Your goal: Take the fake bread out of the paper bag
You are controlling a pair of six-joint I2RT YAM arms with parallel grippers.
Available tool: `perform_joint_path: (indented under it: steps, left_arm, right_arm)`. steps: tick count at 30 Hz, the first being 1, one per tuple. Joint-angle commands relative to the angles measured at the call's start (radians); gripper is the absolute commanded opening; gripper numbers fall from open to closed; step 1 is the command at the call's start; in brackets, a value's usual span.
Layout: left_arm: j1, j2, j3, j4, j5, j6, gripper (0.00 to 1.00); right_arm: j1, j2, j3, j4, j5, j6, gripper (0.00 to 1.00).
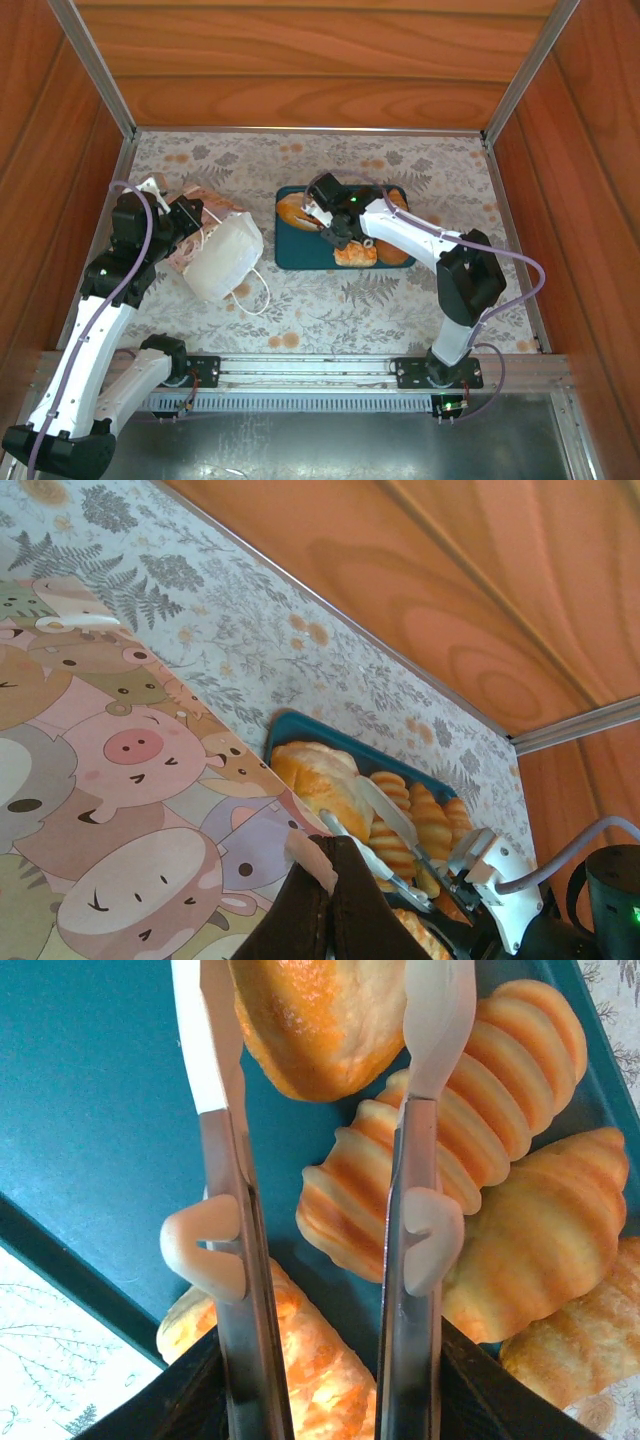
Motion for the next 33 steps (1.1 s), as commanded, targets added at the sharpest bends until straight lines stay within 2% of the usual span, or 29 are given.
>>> perform_joint_path:
  steps: [1,18,26,33]
  left_arm:
    - [0.005,-0.008,-0.009,0.005,0.009,-0.001,0.0]
    - [0.006,0.0,-0.005,0.005,0.016,-0.006,0.0]
    - [0.006,0.002,-0.001,0.005,0.017,-0.006,0.0]
    - [0.006,0.002,0.007,0.005,0.022,-0.007,0.0]
  right_arm:
    - [-0.014,0.002,0.035,0.022,0.027,-0.003,0.47]
    - [-0.018,-0.018,0.072,0.003,0.005,0.02,0.54]
    - [-0.016,-0.147,0.04,0.006,-0.131,0.039,0.58]
    - [-0.016,-0.201,0.026,-0.037,-0.116,0.065,0.56]
